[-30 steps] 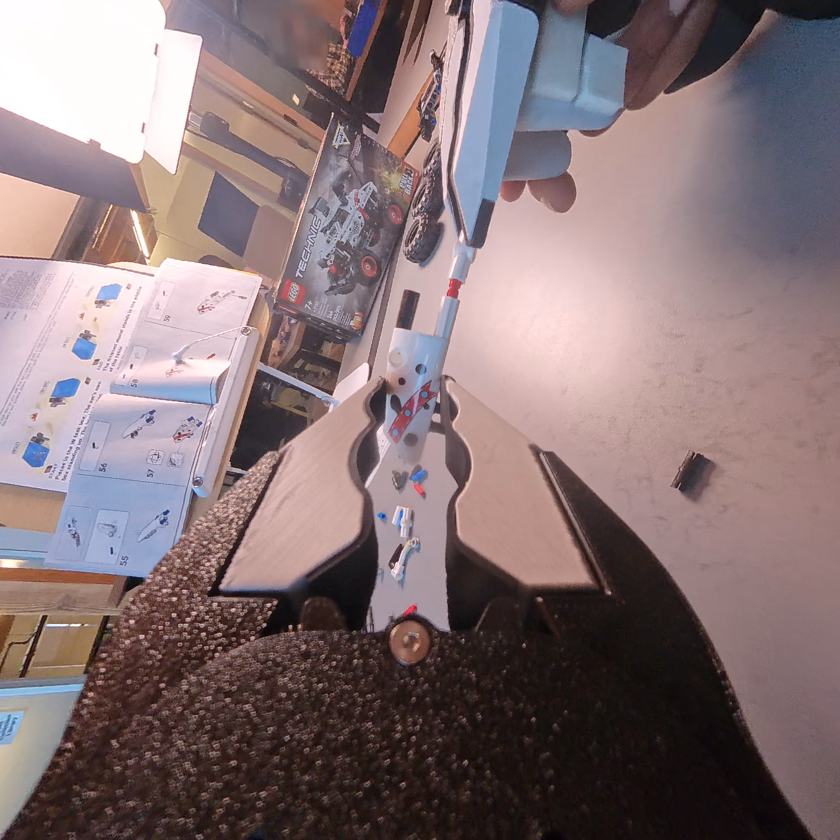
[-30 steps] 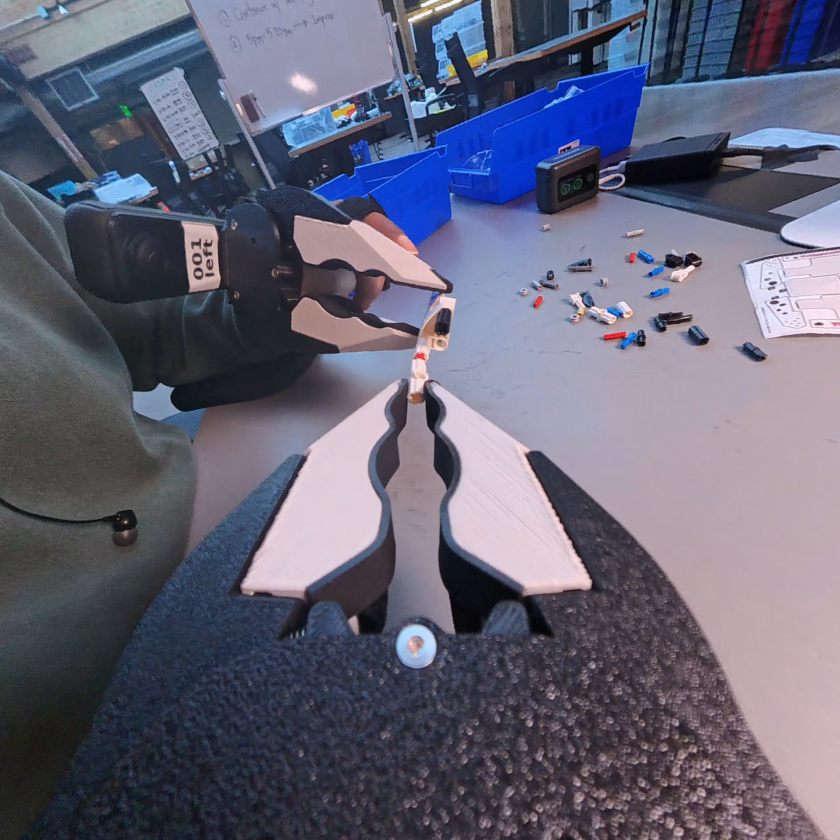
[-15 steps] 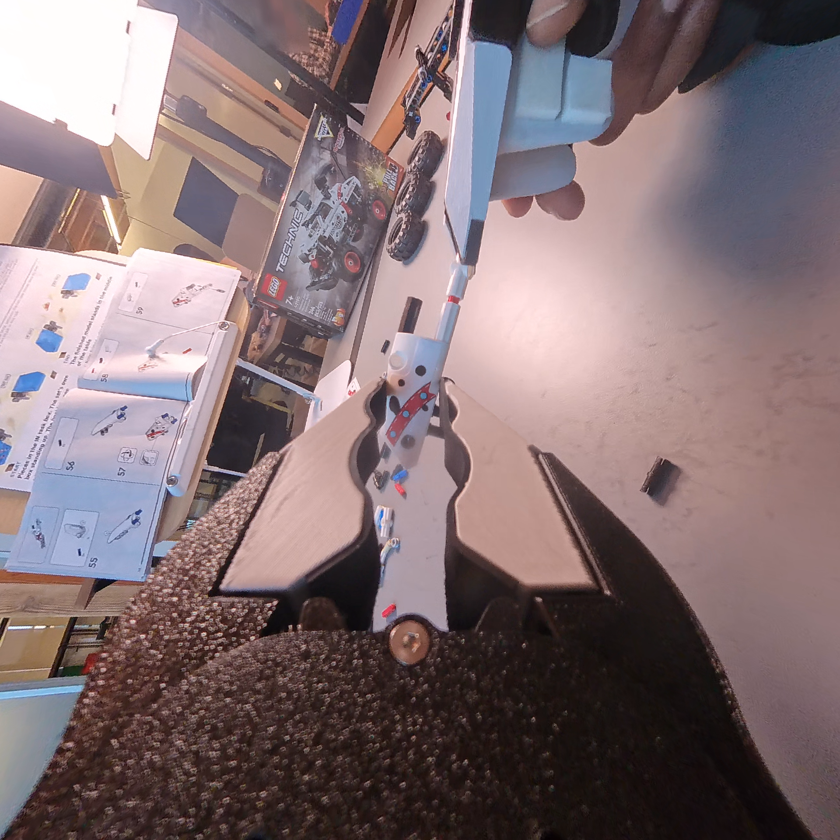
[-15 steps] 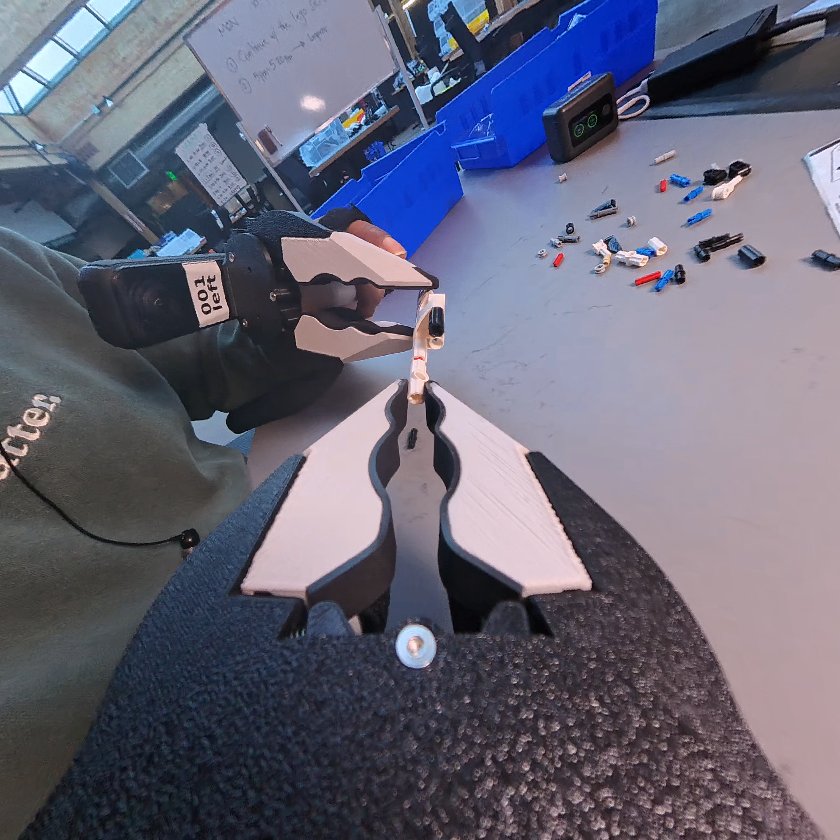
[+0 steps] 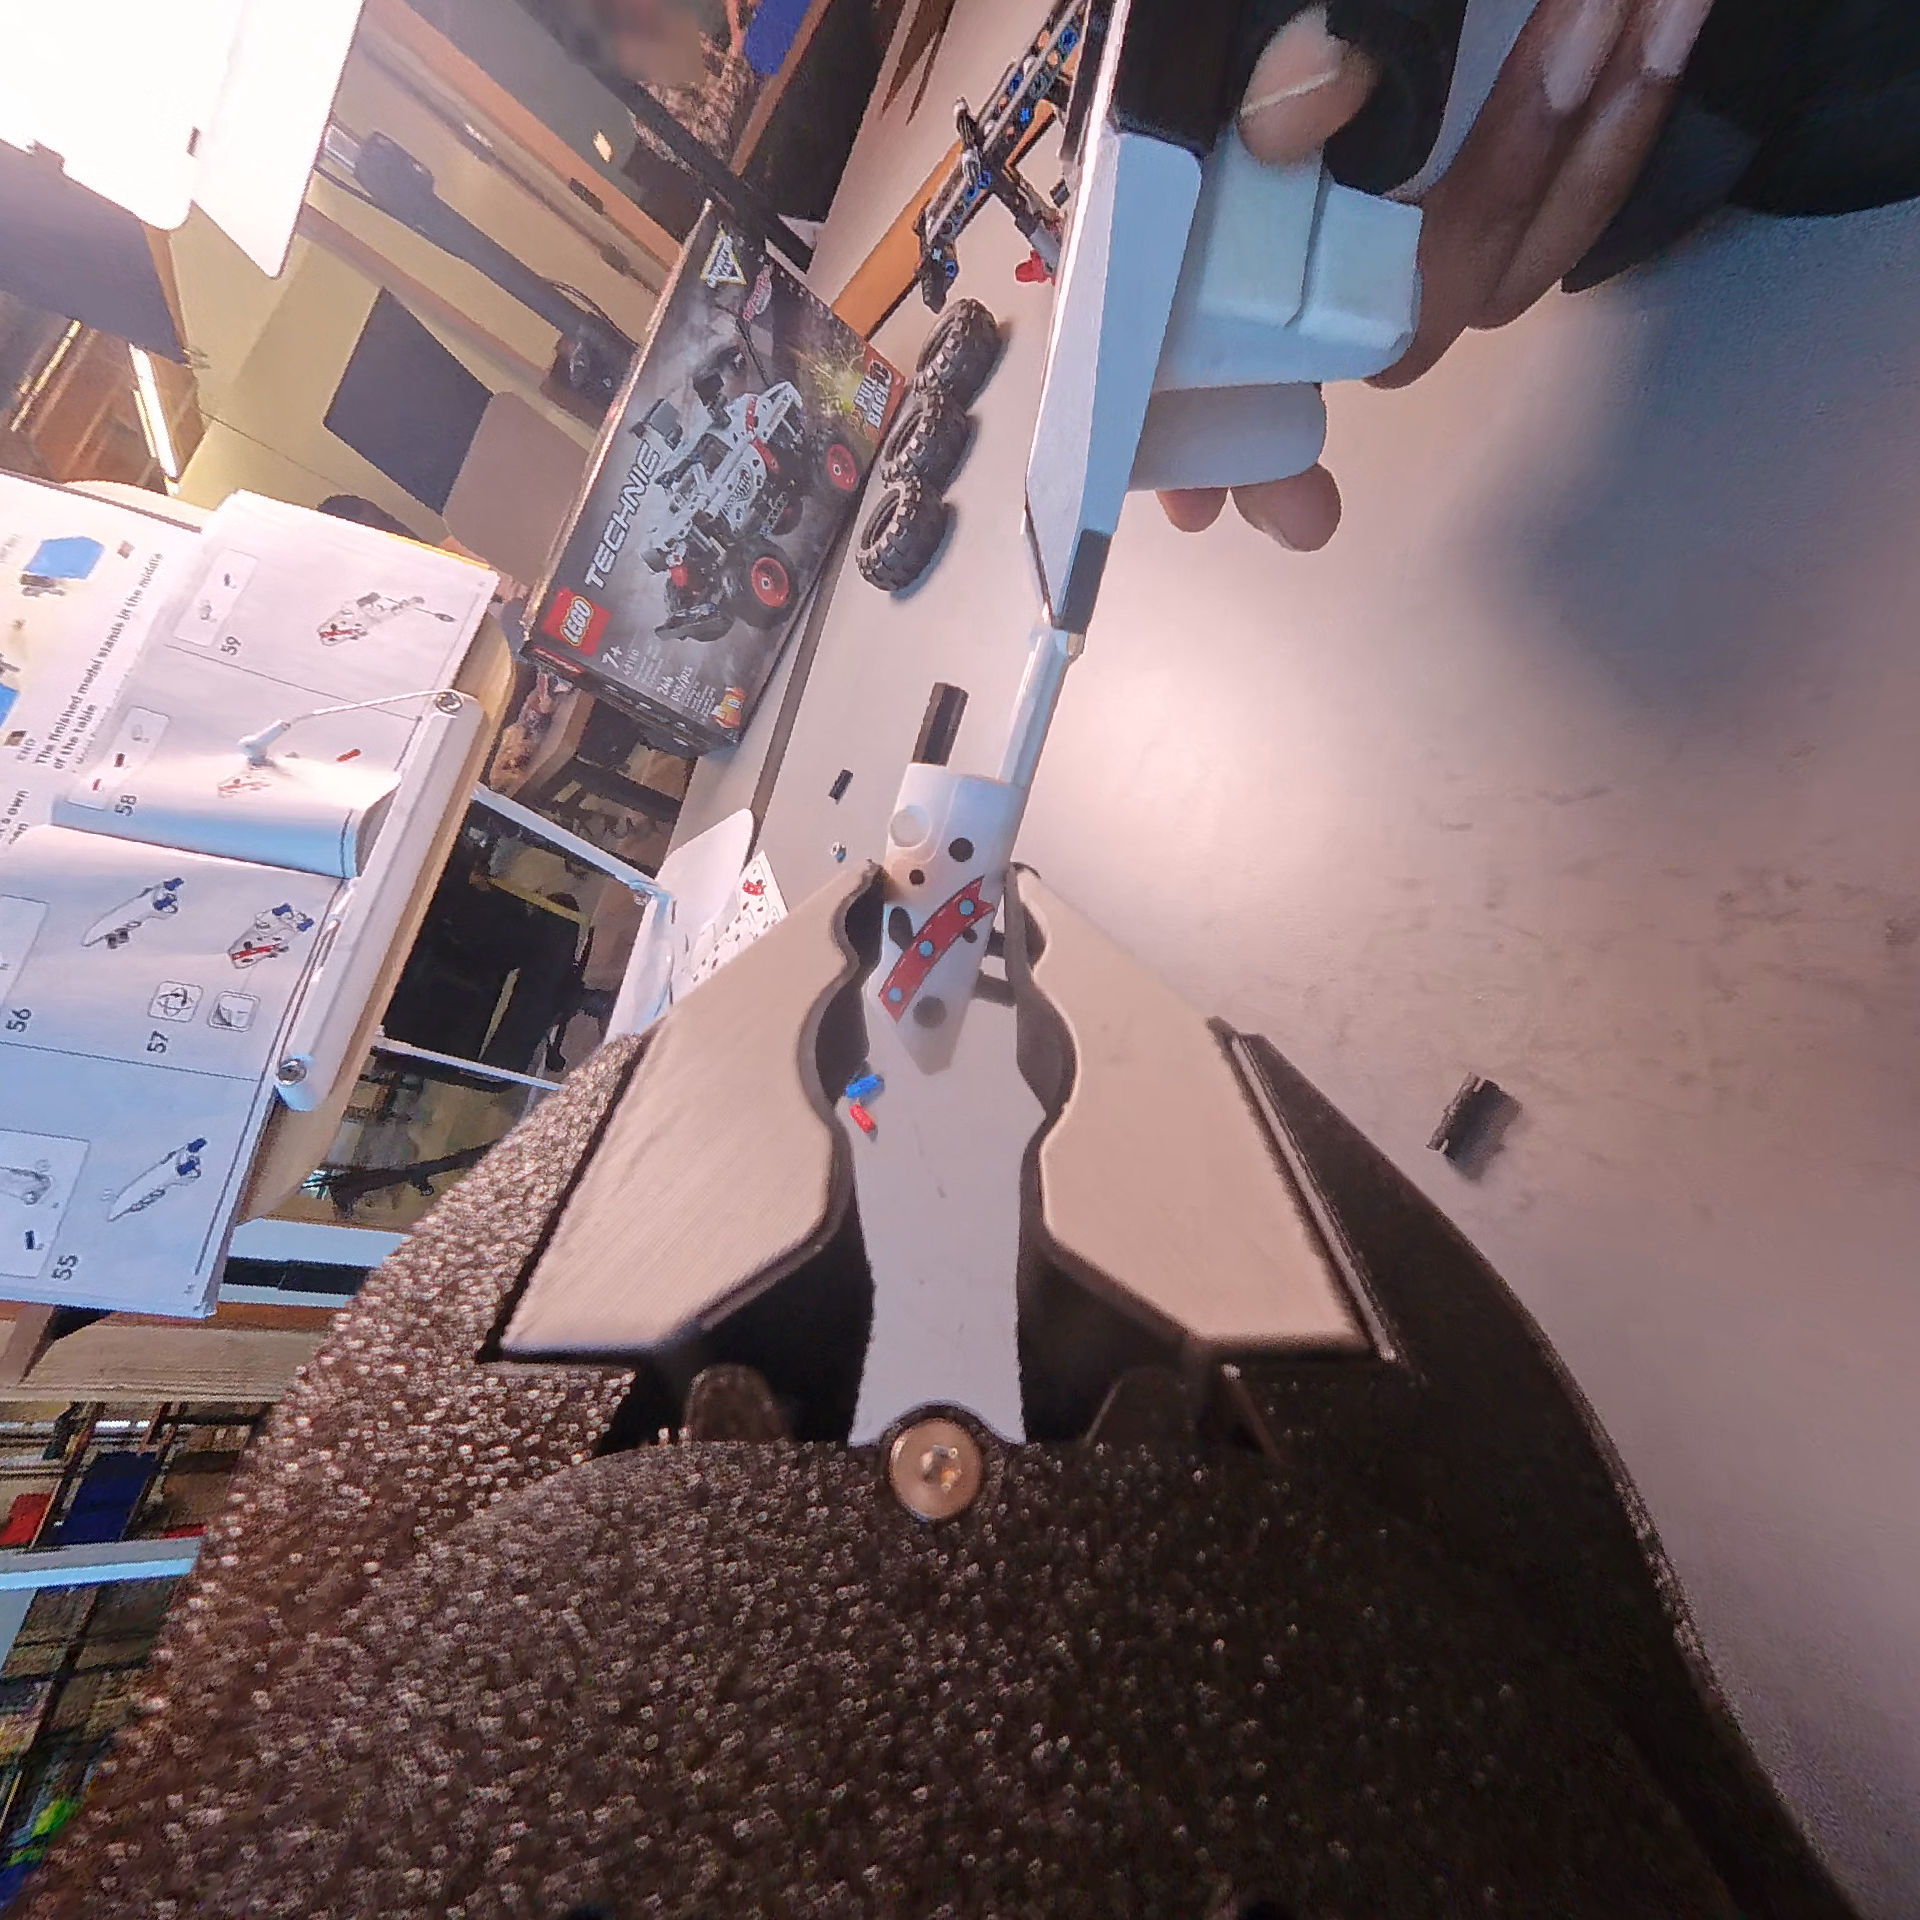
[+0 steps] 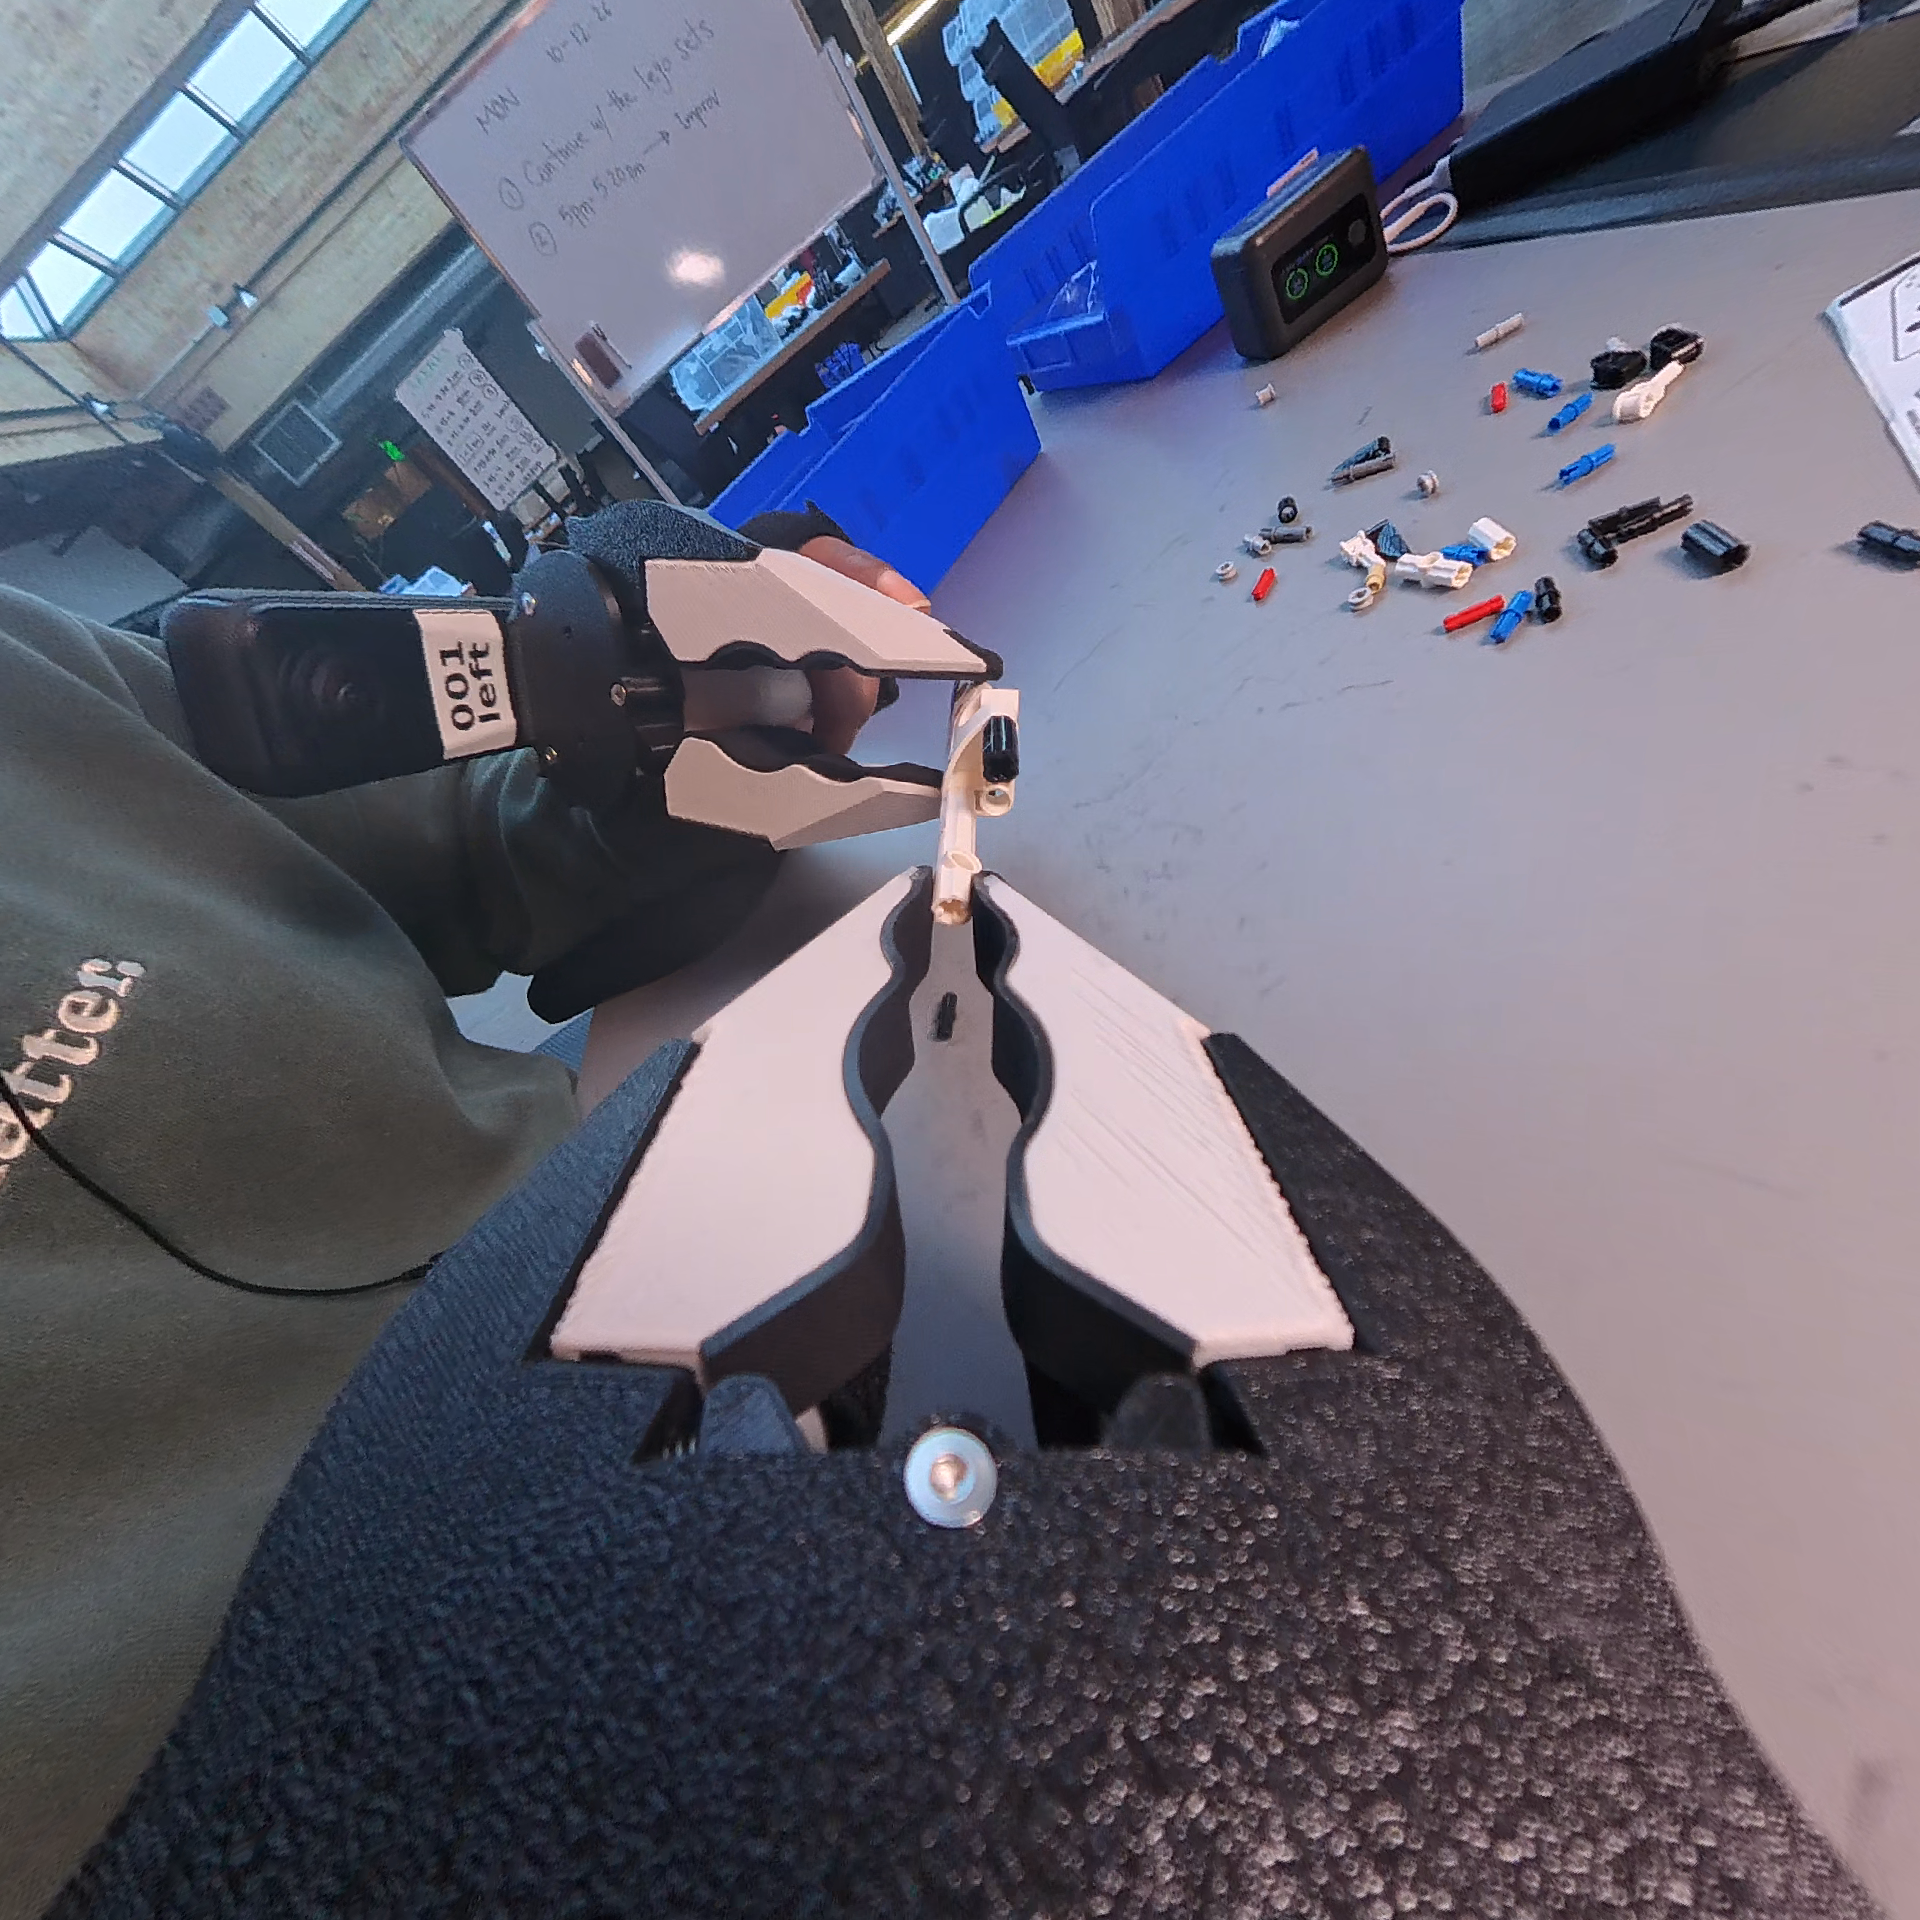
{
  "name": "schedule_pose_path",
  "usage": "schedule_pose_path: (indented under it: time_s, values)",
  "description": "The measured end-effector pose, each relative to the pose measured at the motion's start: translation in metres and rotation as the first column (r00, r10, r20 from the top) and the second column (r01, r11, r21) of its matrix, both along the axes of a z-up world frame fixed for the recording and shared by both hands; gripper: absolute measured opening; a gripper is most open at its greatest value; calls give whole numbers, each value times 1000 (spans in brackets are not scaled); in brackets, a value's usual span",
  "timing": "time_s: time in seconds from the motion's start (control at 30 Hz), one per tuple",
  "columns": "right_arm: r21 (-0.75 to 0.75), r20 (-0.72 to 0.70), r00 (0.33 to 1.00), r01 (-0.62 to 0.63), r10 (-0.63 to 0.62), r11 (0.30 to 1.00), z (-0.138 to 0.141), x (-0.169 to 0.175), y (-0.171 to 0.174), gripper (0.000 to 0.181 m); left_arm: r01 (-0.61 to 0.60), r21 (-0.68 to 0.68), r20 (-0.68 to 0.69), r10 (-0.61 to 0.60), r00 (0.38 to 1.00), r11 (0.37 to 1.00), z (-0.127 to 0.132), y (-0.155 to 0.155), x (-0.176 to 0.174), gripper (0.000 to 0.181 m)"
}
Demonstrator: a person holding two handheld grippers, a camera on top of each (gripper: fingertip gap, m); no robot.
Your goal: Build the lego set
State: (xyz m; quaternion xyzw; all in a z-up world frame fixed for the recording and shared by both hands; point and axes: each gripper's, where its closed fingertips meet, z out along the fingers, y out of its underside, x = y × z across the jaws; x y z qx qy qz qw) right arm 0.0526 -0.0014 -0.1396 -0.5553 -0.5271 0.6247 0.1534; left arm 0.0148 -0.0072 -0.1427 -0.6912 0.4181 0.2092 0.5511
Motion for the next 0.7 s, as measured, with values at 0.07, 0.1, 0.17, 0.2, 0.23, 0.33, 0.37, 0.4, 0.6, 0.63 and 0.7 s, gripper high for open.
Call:
schedule_pose_path:
  time_s: [0.07,0.1,0.17,0.2,0.23,0.33,0.37,0.4,0.6,0.63,0.7]
  values:
    - [-6,-19,1000,2,-2,1000,5,0,1,7,8,5,10,-8,1000,1000,2,0,0,22]
    - [5,-28,1000,0,0,1000,6,0,1,7,14,7,18,-14,1000,1000,2,0,-1,22]
    - [81,-56,998,15,-10,997,8,0,2,14,16,15,10,-16,1000,1000,3,0,-4,22]
    - [143,-71,997,25,-15,989,8,0,2,15,9,14,12,-10,1000,1000,2,0,-7,22]
    - [214,-81,997,38,-22,976,6,0,4,15,9,9,19,-9,1000,1000,2,0,-9,22]
    - [352,-102,995,55,-20,934,1,0,1,17,15,-4,20,-15,1000,1000,-1,-1,-9,22]
    - [361,-110,994,54,-15,931,2,-1,-1,17,20,-5,15,-19,1000,1000,-1,-1,-7,22]
    - [360,-113,994,53,-13,931,2,-1,-2,17,25,0,7,-25,1000,1000,-1,-1,-5,22]
    - [371,-125,992,43,4,928,5,0,-7,9,34,96,-122,-23,992,995,8,-4,3,22]
    - [397,-143,990,50,9,917,7,0,-8,9,36,108,-130,-22,991,993,10,-4,3,22]
    - [466,-195,981,74,21,882,11,1,-9,9,38,117,-125,-24,992,992,13,-5,4,22]
